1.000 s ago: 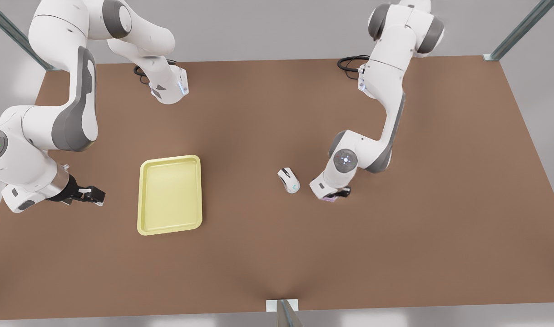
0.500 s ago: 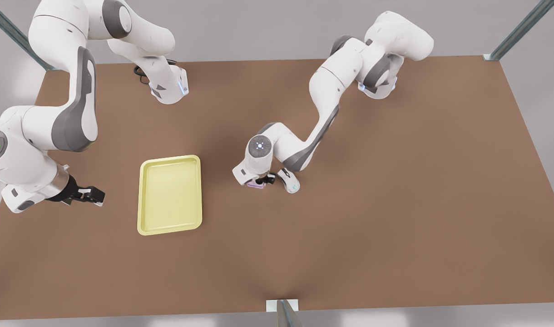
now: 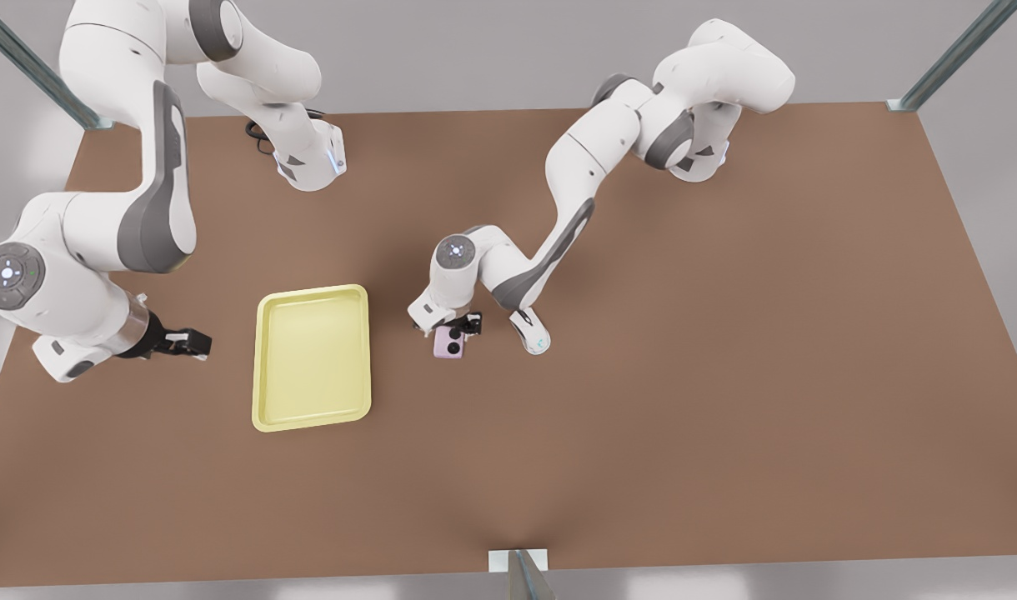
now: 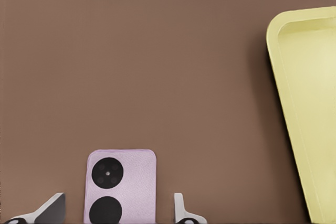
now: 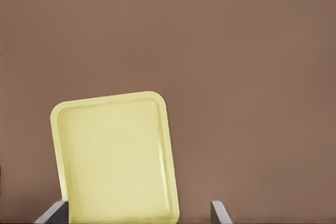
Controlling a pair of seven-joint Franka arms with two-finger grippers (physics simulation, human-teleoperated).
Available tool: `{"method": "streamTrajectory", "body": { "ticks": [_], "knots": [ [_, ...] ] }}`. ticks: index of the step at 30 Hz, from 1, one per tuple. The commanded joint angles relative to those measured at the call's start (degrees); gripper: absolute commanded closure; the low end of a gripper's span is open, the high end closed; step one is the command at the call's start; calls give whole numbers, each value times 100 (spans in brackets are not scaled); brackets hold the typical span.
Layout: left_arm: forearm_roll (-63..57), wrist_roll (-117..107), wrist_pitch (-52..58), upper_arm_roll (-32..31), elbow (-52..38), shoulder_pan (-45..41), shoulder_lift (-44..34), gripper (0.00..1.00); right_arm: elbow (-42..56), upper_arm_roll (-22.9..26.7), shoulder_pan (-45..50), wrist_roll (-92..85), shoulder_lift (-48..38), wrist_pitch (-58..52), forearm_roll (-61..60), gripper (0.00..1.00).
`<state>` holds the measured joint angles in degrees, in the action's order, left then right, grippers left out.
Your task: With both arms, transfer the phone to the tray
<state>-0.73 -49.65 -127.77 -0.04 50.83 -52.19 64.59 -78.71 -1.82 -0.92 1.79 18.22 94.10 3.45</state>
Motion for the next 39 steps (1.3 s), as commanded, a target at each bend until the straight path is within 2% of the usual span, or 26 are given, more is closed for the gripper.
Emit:
{"method": "streamTrajectory", "body": {
  "ticks": [1, 3, 4, 5, 6, 7, 9, 10, 12, 13, 17, 22, 29, 33, 39],
  "knots": [
    [29, -1302, 690, -5, -3, 138, -201, 0, 13, -144, -4, -12, 33, -94, -29, 0],
    [450, 516, 2923, -14, 67, 1175, -992, 0, -13, -381, 66, 41, 15, -67, -64, 0],
    [618, 1641, 3529, 47, 93, 1746, -1414, 0, -127, -477, 75, 50, -37, 3, -117, 0],
    [592, 2818, 4197, 56, 93, 2467, -1809, 0, -224, -864, 22, 576, -46, 91, -117, 0],
    [574, 3690, 4848, 56, 93, 3082, -2178, 0, -338, -1049, 66, 981, -55, 178, -108, 0],
    [556, 3980, 5139, 258, 93, 3338, -2495, 0, -611, -1268, 75, 1324, -143, 504, -117, 0],
    [496, 4436, 4938, 258, 1277, 3874, -3828, 0, -619, -1847, 66, 2280, 24, 732, -108, 0],
    [48, 4578, 4427, -57, 2500, 4383, -5034, 0, -593, -1963, 233, 2722, 147, 741, -47, 0],
    [-287, 4850, 4155, -445, 3274, 5069, -5878, 0, -584, -1963, 540, 3082, 252, 838, -20, 0],
    [-305, 4895, 3873, -392, 3670, 5069, -6187, 0, -576, -1963, 593, 3144, 375, 882, -29, 0],
    [-261, 4930, 3917, -207, 3390, 5061, -5871, 0, -628, -1945, 980, 3293, 938, 1664, -20, 0],
    [-243, 4956, 3882, -207, 3363, 5069, -5616, 0, -540, -1744, 1692, 4796, 1474, 2068, 76, 0],
    [-235, 5211, 3908, -199, 3354, 5078, -5361, 0, -1006, -926, 2368, 5279, 1887, 2974, 85, 0],
    [-235, 5211, 3900, -199, 3363, 5078, -5326, 0, -1112, -917, 2544, 5279, 2002, 3009, 76, 0],
    [-243, 5237, 3864, -190, 3354, 5096, -5255, 0, -1648, -926, 2659, 5244, 2081, 3668, 15, 0]
  ]
}}
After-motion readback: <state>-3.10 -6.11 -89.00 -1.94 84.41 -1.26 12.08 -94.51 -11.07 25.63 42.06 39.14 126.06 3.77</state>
